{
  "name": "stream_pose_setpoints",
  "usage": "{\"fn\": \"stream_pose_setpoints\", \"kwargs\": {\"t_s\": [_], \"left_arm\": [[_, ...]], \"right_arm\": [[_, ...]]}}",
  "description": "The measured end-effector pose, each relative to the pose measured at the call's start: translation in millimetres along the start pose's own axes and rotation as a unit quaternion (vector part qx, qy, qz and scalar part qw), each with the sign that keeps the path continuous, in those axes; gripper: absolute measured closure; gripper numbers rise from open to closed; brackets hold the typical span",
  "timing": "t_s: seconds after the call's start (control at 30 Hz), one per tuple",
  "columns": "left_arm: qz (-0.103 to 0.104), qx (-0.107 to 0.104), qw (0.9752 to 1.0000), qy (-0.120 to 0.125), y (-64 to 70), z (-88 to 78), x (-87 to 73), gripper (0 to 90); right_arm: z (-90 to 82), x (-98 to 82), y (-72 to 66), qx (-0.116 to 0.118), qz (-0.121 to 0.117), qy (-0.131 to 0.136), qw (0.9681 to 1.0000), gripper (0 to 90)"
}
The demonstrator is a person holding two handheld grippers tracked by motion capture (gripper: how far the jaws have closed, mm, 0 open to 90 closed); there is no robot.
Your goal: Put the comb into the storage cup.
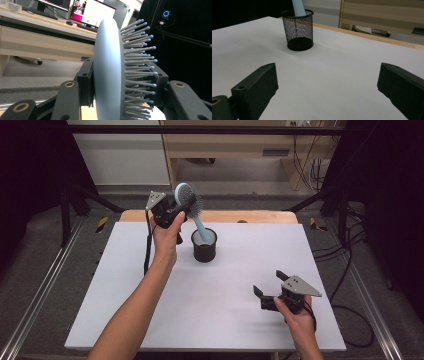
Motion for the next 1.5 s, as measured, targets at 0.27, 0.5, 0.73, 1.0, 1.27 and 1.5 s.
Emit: {"fn": "stream_pose_setpoints", "kwargs": {"t_s": [0.27,0.5,0.73,1.0,1.27,1.5], "left_arm": [[0.007,0.009,0.9999,-0.001,-1.9,-0.5,-2.8,49.8],[0.010,0.016,0.9998,0.001,-3.4,0.5,-7.7,49.8],[0.011,0.010,0.9999,-0.001,-0.9,3.3,-10.4,49.8],[0.010,0.008,0.9999,-0.005,-0.6,4.8,-13.9,49.7],[0.012,0.012,0.9998,-0.007,-2.7,3.3,-17.6,49.7],[0.009,0.012,0.9999,-0.008,-4.5,2.9,-19.7,49.7]], "right_arm": [[0.8,-0.9,0.7,0.000,0.004,-0.002,1.0000,3.4],[1.4,-1.1,-1.6,0.002,0.008,-0.002,1.0000,3.3],[1.5,-1.2,-1.7,0.004,0.008,-0.002,1.0000,3.3],[2.2,-1.3,-2.7,0.005,0.008,-0.004,0.9999,3.3],[2.1,-0.9,-3.3,0.007,0.007,-0.003,0.9999,3.3],[2.6,-0.9,-3.6,0.008,0.006,-0.002,0.9999,3.3]]}}
Point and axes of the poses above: each handheld gripper's, and its own axes: z roughly forward along the jaws, x roughly out of its top, y roughly to its right, the point moved 9 cm from there along z, roughly forward along the jaws, and after that the axes turned 10 degrees about -x, right-handed, at the moved point
